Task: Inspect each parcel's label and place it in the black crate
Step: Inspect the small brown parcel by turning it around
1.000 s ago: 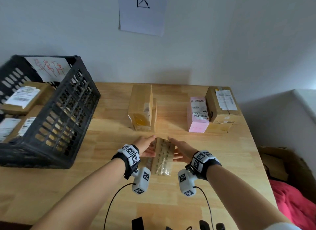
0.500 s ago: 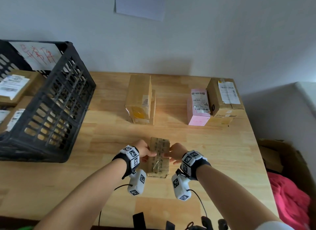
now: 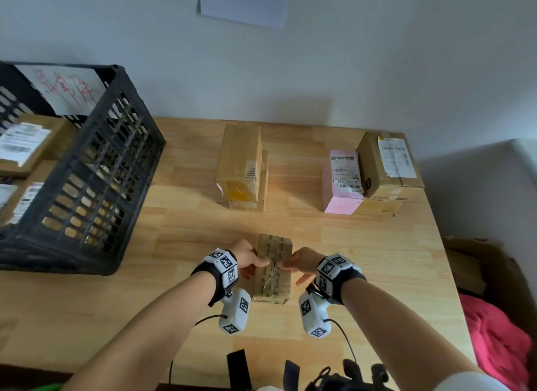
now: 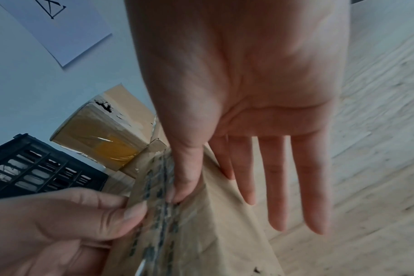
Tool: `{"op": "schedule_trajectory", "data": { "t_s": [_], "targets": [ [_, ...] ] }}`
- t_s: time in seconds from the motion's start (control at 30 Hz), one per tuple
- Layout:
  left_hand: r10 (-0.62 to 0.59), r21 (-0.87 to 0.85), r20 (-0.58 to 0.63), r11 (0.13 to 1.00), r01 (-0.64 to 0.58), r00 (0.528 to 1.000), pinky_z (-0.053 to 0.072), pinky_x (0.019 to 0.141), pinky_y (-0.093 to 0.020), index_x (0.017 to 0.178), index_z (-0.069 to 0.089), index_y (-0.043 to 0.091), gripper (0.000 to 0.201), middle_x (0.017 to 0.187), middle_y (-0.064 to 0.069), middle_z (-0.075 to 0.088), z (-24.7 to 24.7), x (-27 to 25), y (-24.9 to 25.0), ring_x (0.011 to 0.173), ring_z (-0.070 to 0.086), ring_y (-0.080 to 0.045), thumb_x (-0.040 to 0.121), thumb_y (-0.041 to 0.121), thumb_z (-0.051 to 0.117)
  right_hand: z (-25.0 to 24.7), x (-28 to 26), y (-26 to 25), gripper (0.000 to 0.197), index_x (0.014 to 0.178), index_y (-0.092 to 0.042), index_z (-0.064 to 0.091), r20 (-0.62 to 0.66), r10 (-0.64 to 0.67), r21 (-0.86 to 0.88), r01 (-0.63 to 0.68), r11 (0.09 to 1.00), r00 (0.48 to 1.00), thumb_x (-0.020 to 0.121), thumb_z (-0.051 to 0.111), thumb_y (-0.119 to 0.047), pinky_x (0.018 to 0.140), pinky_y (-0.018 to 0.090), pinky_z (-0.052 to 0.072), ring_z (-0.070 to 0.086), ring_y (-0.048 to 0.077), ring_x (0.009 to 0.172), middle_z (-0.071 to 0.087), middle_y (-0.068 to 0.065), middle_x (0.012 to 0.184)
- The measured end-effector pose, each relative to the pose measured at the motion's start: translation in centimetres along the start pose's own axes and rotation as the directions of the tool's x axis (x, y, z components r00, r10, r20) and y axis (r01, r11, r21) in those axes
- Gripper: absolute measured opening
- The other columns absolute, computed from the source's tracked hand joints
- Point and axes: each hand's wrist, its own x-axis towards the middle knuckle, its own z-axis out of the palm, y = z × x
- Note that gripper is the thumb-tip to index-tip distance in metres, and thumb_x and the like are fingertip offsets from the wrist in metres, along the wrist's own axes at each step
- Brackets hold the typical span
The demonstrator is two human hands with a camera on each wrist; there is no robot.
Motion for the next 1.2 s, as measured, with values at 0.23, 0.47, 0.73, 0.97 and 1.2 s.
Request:
{"op": "schedule_trajectory", "data": {
  "t_s": [0.23,0.47,0.73,0.97,1.2],
  "targets": [
    [-0.108,-0.302,0.178,0.94,0.159,0.978,0.05,0.09,-0.054,0.133,0.041,0.008,0.073,0.131,-0.024,0.05,1.3,-0.9,-2.2,0.116,0.054,-0.041,0.083,0.058,0.058,1.7,-3.5,0.0,0.071,0.136,-0.011,0.048,0.081,0.026,0.214,-0.043,0.976,0.996,0.094,0.024,-0.063,0.077,0.037,0.049,0.06,0.031,0.108,0.057,0.015,0.132],
    [0.064,-0.402,-0.114,0.91,-0.105,0.991,0.054,0.081,-0.038,0.127,0.05,0.008,0.063,0.111,-0.016,0.065,-1.1,-3.1,1.2,0.08,0.065,-0.024,0.091,0.059,0.043,-1.0,-5.8,-2.2,0.077,0.131,-0.005,0.049,-0.171,-0.065,0.318,0.118,0.941,0.983,0.095,0.012,-0.062,0.054,0.022,0.044,0.06,0.022,0.086,0.063,0.019,0.12],
    [0.221,-0.36,-0.152,0.895,-0.262,0.963,0.045,0.092,-0.037,0.099,0.06,0.012,0.036,0.102,-0.011,0.065,-0.6,-4.6,2.2,0.102,0.059,-0.027,0.093,0.046,0.05,-1.5,-5.4,-1.7,0.072,0.109,-0.01,0.059,-0.281,-0.045,0.364,0.149,0.919,0.959,0.093,0.018,-0.066,0.067,0.03,0.049,0.06,0.017,0.068,0.064,0.006,0.077],
    [0.318,-0.399,-0.094,0.856,-0.328,0.943,0.048,0.096,-0.034,0.102,0.066,0.003,0.022,0.106,-0.011,0.069,-0.7,-4.7,1.7,0.103,0.064,-0.022,0.081,0.006,0.069,-1.3,-4.8,-1.0,0.065,0.112,-0.009,0.06,-0.346,-0.092,0.424,0.243,0.872,0.934,0.092,0.032,-0.064,0.058,0.027,0.05,0.058,0.017,0.072,0.06,0.007,0.083],
    [0.241,-0.147,-0.112,0.955,-0.256,0.964,0.05,0.097,-0.041,0.116,0.064,0.005,0.051,0.112,-0.012,0.068,0.0,-2.5,-0.2,0.106,0.063,-0.025,0.068,0.004,0.08,-0.1,-3.5,-0.2,0.05,0.124,-0.006,0.058,-0.287,-0.141,0.303,0.23,0.925,0.947,0.085,0.068,-0.035,0.07,0.024,0.056,0.06,0.013,0.077,0.062,0.005,0.1]
  ]
}}
